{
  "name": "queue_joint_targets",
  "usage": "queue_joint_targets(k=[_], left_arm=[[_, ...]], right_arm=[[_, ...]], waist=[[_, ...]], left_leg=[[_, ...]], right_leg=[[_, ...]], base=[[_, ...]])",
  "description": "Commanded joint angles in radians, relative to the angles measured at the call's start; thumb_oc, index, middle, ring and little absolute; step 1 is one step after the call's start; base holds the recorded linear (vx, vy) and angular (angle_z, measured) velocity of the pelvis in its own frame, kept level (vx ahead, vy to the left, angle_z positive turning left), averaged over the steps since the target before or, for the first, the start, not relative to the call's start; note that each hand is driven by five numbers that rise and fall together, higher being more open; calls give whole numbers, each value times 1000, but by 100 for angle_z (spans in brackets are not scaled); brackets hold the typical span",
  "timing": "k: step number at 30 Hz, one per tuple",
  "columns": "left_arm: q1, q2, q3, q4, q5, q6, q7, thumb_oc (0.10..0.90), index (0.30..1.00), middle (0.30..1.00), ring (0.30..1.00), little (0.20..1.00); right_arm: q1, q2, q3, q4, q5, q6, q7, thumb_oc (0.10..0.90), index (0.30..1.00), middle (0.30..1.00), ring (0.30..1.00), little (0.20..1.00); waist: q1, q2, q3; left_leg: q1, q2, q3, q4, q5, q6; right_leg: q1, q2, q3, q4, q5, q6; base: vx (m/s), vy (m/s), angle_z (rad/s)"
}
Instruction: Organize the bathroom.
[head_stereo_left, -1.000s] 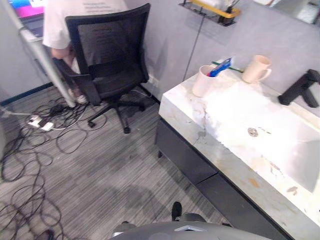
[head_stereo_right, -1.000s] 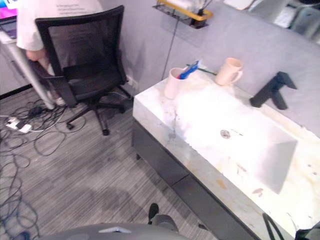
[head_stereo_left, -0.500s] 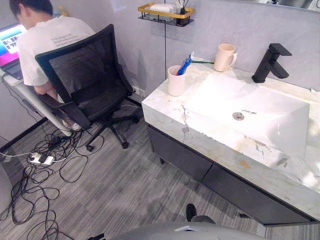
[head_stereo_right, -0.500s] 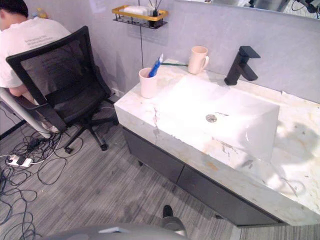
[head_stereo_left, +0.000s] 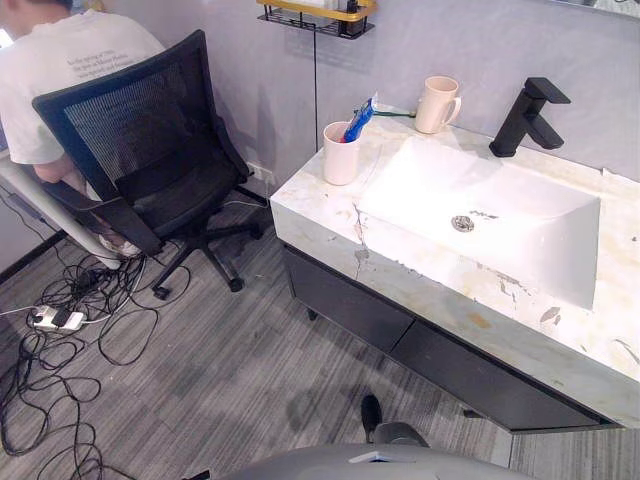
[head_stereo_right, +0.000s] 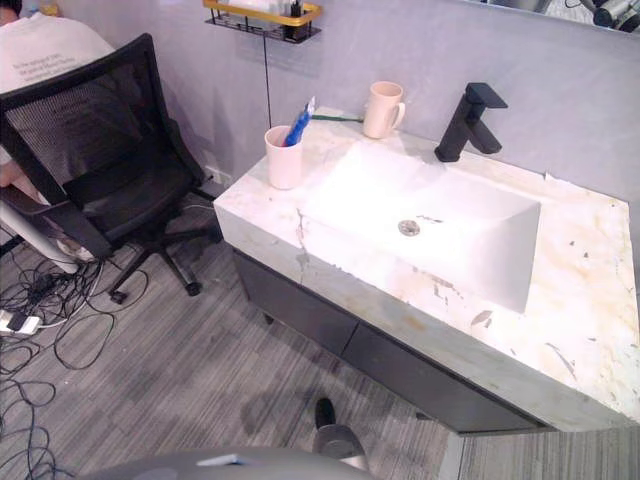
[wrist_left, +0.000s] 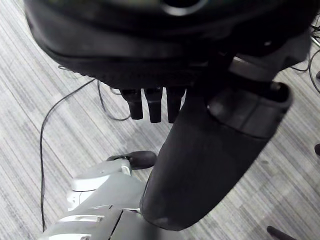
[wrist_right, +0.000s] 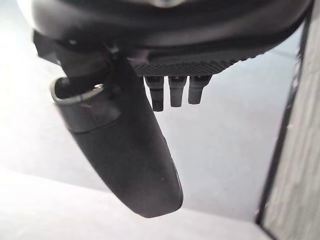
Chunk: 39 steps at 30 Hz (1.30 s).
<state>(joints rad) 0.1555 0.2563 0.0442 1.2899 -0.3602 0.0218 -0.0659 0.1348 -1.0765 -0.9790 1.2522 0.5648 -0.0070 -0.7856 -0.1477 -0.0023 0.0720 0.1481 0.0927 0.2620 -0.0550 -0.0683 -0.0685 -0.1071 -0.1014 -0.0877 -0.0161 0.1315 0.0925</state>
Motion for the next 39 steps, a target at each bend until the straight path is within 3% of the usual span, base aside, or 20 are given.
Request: queue_joint_targets(k=[1,10,13,21,27,29,30,32,33,37,38,39], left_arm=[[-52,98,-14,36,-37,-7,-18,800,900,900,900,900],[-76,96,17,48,-21,-13,-49,800,900,900,900,900],[-84,90,27,43,-11,-3,-52,800,900,900,900,900],[-90,73,32,36,-34,21,-50,800,900,900,900,900],[-96,61,30,21,-65,78,-68,800,900,900,900,900],[-94,52,27,16,-69,91,-62,800,900,900,900,900],[-74,37,21,17,-93,77,-60,800,900,900,900,900],[-53,31,17,13,-125,72,-56,800,900,900,900,900],[-49,29,20,10,-125,75,-54,800,900,900,900,900],[-32,40,13,-5,-122,103,-66,800,900,900,900,900],[-25,41,20,-7,-128,107,-66,800,900,900,900,900],[-6,46,39,-10,-138,107,-61,800,900,900,900,900]], right_arm=[[-32,-22,120,61,56,25,-64,800,900,900,900,900],[18,248,202,101,198,118,-27,800,900,900,900,900],[19,343,258,111,230,109,-7,800,900,900,900,900],[12,479,361,97,251,81,106,800,900,900,900,900],[15,580,425,101,303,58,180,800,900,900,900,900],[12,603,442,100,297,47,190,800,900,900,900,900],[-10,629,492,76,281,50,181,800,900,900,900,900],[-21,644,533,47,260,66,172,800,900,900,900,900],[-19,645,537,43,257,68,175,800,900,900,900,900],[-18,683,581,12,227,42,190,800,900,900,900,900],[-22,684,587,1,219,45,190,800,900,900,900,900],[-36,687,605,-16,197,48,195,800,900,900,900,900]], waist=[[9,-65,-3],[-9,-52,5],[-13,-46,6],[-27,-43,10],[-31,-39,20],[-31,-40,20],[-7,-44,33],[12,-51,51],[12,-53,54],[33,-49,92],[45,-49,99],[78,-46,115]], left_leg=[[37,34,24,74,-72,-9],[32,24,19,76,-72,2],[33,18,15,76,-73,8],[33,9,15,84,-80,18],[23,0,-18,90,-83,31],[26,-12,-33,107,-101,37],[-10,-78,-153,144,-130,65],[-41,-125,-220,166,-142,88],[-44,-131,-213,177,-148,93],[-58,-168,-164,204,-158,115],[-58,-167,-141,209,-159,115],[-56,-161,-81,213,-156,115]], right_leg=[[-31,-38,59,47,-65,73],[-39,-28,74,49,-63,69],[-42,-25,81,50,-61,69],[-48,-22,97,52,-56,72],[-54,-13,122,69,-63,75],[-56,-15,136,71,-63,75],[-65,-9,191,85,-52,82],[-85,-7,224,104,-41,86],[-89,-12,224,102,-36,87],[-114,-65,139,117,25,105],[-116,-85,98,137,37,106],[-117,-140,-12,209,72,111]], base=[[-27,11,-6],[-12,6,0],[-20,20,-1],[-29,28,-3],[-45,32,-7],[-17,39,-3],[18,38,-6],[-4,26,-53],[-34,37,-141],[-42,21,-85],[-84,-7,-32],[-114,12,-54]])
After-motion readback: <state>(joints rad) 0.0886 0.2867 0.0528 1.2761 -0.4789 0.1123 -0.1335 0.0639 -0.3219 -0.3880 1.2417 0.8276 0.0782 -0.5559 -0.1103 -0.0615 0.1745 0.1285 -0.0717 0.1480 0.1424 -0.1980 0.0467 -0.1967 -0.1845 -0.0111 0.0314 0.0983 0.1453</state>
